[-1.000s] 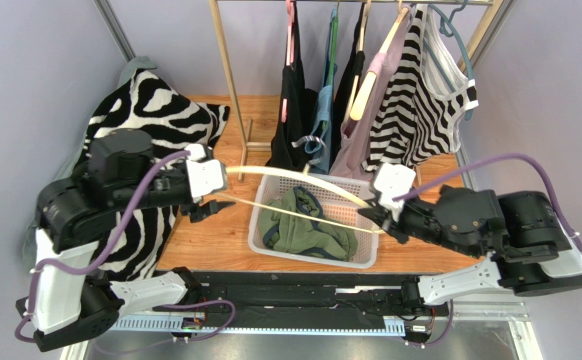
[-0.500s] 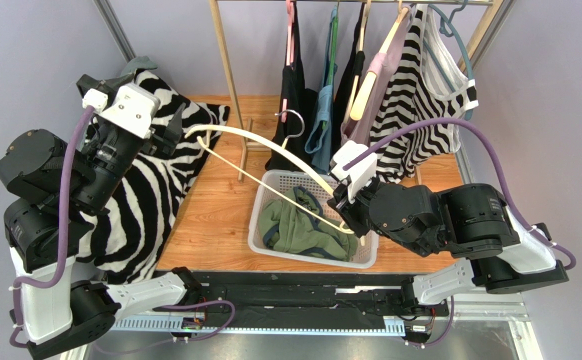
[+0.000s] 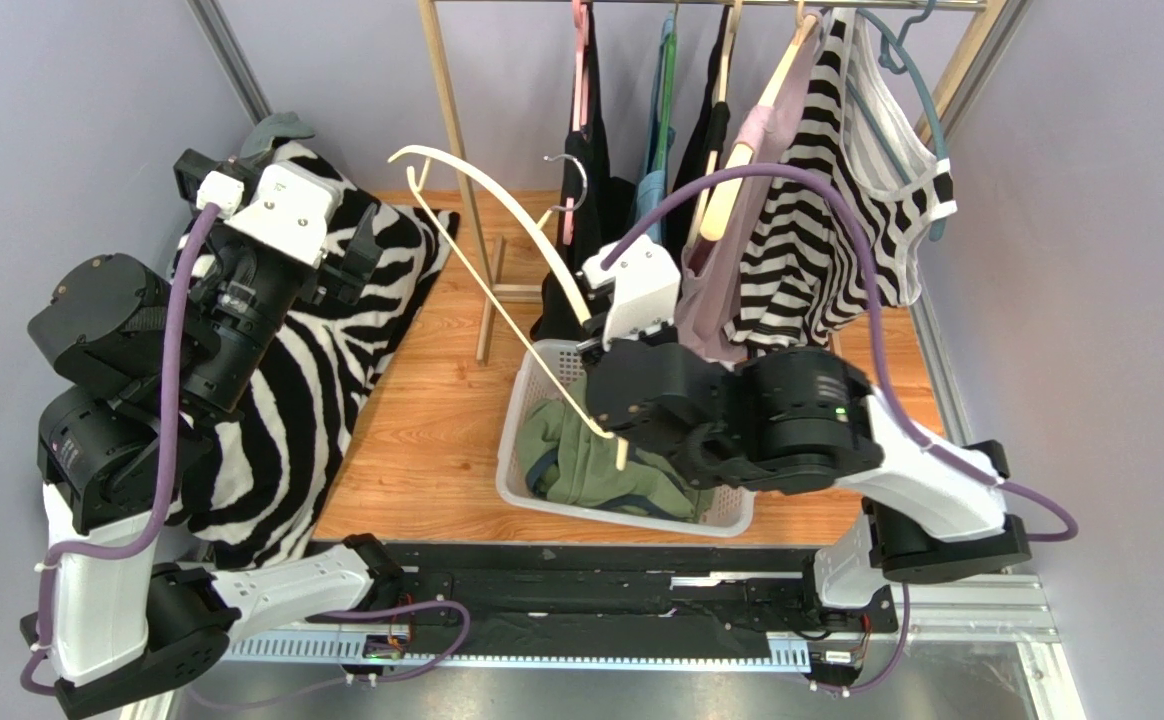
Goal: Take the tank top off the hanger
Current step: Place the hanger at the clothesline.
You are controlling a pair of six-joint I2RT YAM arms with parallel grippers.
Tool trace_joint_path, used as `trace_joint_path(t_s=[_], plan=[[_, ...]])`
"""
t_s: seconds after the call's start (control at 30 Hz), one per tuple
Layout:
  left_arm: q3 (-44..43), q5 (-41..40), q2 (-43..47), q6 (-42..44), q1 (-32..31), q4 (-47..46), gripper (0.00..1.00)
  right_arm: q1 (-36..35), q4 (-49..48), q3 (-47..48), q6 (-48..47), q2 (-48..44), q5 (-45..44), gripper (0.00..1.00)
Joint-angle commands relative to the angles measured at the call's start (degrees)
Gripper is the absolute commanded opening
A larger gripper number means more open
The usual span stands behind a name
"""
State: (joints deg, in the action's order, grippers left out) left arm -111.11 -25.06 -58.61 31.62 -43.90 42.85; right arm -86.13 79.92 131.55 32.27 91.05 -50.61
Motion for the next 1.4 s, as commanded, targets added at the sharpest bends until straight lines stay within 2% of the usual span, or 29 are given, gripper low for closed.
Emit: trace_joint_path(t_s=[0.0, 0.17, 0.37, 0.53, 0.9, 1.03, 1.27, 1.37], plan=[[2.7, 0.2, 1.8, -0.2, -0.1, -1.7, 0.96, 0.3, 15.7, 0.7, 6.0, 0.3, -8.2, 0.0], [7.2, 7.4, 2.8, -5.4, -0.2, 2.4, 0.97, 0.3, 14.1, 0.9, 4.8, 2.7, -9.5, 0.0], [5.4, 10.1, 3.2, -8.1, 0.2, 5.0, 0.97, 3.5, 15.6, 6.5, 8.8, 9.1, -14.5, 0.0], [4.5, 9.0, 4.9, -6.0, 0.2, 5.0, 0.97, 7.5, 15.6, 7.4, 10.0, 11.7, -15.7, 0.0], [9.0, 10.0, 6.4, -7.5, 0.2, 5.0, 0.98, 13.4, 15.6, -1.2, 16.6, 6.2, -16.0, 0.0], [8.9, 12.6, 5.8, -8.8, 0.3, 6.4, 0.98, 13.4, 15.7, -3.3, 16.9, 6.2, -15.8, 0.0], [8.3, 13.7, 4.6, -9.0, 0.4, 6.5, 0.98, 12.7, 15.6, -9.5, 18.0, -0.8, -15.7, 0.0], [7.8, 15.9, 3.5, -8.5, 0.4, 6.9, 0.98, 9.5, 14.4, -12.6, 12.6, -1.9, -16.4, 0.0]])
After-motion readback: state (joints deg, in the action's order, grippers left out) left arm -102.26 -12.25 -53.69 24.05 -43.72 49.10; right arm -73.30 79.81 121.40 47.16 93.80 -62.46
